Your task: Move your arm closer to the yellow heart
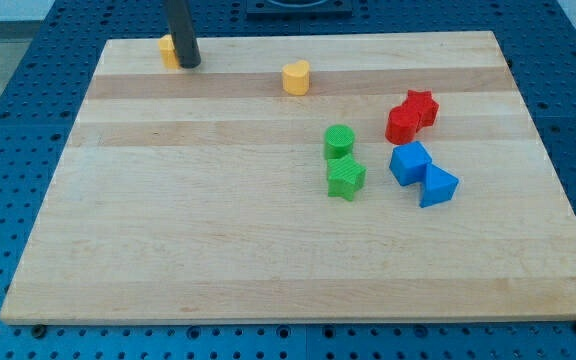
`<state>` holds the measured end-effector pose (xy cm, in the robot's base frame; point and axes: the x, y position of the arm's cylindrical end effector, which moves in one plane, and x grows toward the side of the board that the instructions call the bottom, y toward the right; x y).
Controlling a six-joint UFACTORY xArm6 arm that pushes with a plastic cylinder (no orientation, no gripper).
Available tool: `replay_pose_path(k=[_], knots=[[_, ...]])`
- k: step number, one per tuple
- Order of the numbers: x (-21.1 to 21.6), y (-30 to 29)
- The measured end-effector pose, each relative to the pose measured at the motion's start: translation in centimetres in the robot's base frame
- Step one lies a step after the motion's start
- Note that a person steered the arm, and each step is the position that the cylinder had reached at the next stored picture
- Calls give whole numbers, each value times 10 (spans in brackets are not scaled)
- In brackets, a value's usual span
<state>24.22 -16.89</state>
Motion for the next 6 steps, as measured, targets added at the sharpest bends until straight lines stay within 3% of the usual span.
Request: replay_pose_path(k=[3,4,6], knots=[[-4,-11],[26,4],[85,94]])
